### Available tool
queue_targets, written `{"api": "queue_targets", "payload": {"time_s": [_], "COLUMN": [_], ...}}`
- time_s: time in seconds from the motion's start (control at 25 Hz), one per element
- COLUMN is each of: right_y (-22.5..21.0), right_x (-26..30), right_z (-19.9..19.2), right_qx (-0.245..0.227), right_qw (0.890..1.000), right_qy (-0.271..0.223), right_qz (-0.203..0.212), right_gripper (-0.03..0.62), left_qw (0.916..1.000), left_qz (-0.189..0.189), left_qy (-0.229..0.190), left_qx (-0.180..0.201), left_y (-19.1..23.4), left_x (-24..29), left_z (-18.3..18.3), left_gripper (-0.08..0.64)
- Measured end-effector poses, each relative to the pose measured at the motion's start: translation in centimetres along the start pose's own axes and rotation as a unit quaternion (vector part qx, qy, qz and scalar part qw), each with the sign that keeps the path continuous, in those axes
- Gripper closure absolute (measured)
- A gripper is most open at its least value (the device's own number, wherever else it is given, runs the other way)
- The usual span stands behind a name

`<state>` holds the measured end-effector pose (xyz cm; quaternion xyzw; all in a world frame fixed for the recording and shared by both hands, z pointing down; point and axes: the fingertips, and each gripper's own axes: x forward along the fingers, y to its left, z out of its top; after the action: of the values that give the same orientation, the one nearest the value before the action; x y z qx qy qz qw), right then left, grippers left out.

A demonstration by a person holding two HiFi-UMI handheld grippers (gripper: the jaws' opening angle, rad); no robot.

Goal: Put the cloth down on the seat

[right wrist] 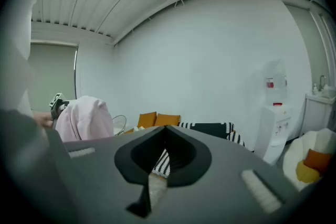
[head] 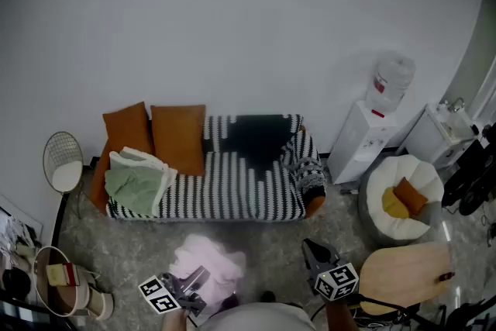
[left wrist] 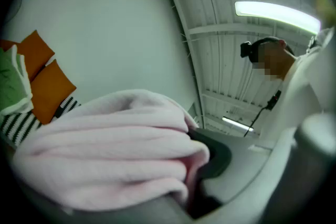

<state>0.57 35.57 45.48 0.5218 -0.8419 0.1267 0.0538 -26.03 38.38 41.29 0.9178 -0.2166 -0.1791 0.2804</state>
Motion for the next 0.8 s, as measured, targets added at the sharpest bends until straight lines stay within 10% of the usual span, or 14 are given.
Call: {"api": "queue_targets", "payload": {"time_s": [0.8], "right_y": [-1.4], "right_x": [0.0], "right_z": [-0.7], "right_qx": [0.005], "right_qw": [1.000], "right_qy": [0.004], "right_qz": [0.012], "right_gripper": [0.589], "left_qw": [0.9998], "left_qz": [0.003], "left_qy": [0.016], "left_qx": [0.006], "left_y": [-0.4], "left_x": [1.3], "left_z": [-1.3], "left_gripper": [0.474]}}
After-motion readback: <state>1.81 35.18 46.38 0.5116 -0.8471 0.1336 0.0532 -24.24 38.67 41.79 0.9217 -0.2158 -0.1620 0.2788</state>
